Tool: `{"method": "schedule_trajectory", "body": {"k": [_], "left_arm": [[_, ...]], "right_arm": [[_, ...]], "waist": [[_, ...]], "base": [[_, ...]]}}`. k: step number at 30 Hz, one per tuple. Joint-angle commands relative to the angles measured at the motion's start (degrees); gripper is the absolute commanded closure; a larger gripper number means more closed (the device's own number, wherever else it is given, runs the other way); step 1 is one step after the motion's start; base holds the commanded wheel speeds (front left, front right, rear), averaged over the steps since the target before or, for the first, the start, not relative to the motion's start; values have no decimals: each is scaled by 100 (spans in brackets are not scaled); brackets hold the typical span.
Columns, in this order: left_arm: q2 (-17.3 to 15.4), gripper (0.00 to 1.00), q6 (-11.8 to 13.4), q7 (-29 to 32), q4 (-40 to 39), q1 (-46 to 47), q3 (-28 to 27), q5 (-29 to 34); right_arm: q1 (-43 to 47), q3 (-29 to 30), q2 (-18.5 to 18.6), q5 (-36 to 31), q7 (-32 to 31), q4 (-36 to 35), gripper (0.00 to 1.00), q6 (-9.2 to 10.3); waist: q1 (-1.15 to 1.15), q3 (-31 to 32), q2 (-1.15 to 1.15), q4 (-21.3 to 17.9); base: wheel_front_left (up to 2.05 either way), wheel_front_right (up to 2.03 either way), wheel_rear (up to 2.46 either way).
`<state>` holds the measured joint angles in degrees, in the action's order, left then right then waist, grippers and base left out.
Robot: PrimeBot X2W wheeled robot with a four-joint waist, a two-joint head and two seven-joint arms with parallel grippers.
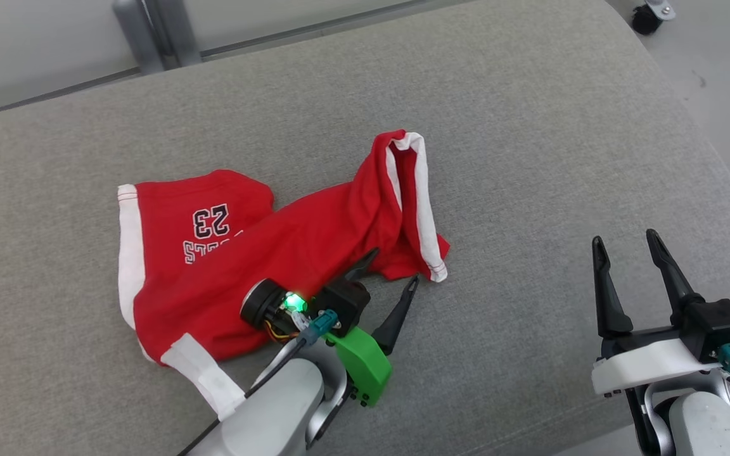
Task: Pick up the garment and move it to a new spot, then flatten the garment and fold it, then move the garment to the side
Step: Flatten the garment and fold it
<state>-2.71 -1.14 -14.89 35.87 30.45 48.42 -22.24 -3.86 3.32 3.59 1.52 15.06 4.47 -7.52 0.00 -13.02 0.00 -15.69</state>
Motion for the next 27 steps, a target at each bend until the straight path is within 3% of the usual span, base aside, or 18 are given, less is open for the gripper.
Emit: {"method": "schedule_trajectory", "body": {"k": [1,9,13,14,15,16,17,23,27], "left_arm": [[-35,0,58,-24,145,171,19,-115],[-37,0,421,-30,688,526,-131,-384],[-36,3,412,-32,954,588,-125,-418],[-35,24,387,-32,1015,590,-119,-436],[-35,56,370,-32,1062,602,-119,-458],[-35,71,355,-32,1087,610,-135,-504],[-35,100,333,-33,1091,610,-153,-531],[-34,100,158,-33,1002,638,-150,-697],[-35,100,-114,-33,801,578,-188,-871]], "right_arm": [[-3,18,-25,29,18,-10,0,6],[-56,29,-53,35,18,-23,0,6],[-45,17,-61,43,18,3,0,6],[-39,18,-62,45,18,7,0,6],[-28,18,-63,44,18,13,0,6],[-15,22,-65,39,18,18,0,6],[1,32,-65,40,18,21,0,6],[112,57,-67,87,18,50,0,6],[191,121,-65,74,18,72,0,6]], "waist": [[0,-308,0,-371],[0,-299,0,-448],[0,-272,0,-443],[0,-264,0,-442],[0,-252,0,-438],[0,-238,0,-430],[0,-222,0,-417],[0,-126,0,-264],[0,14,0,-85]], "base": [[0,0,0],[0,0,0],[0,0,0],[0,0,0],[0,0,0],[0,0,0],[0,0,0],[0,0,0],[0,0,0]]}}
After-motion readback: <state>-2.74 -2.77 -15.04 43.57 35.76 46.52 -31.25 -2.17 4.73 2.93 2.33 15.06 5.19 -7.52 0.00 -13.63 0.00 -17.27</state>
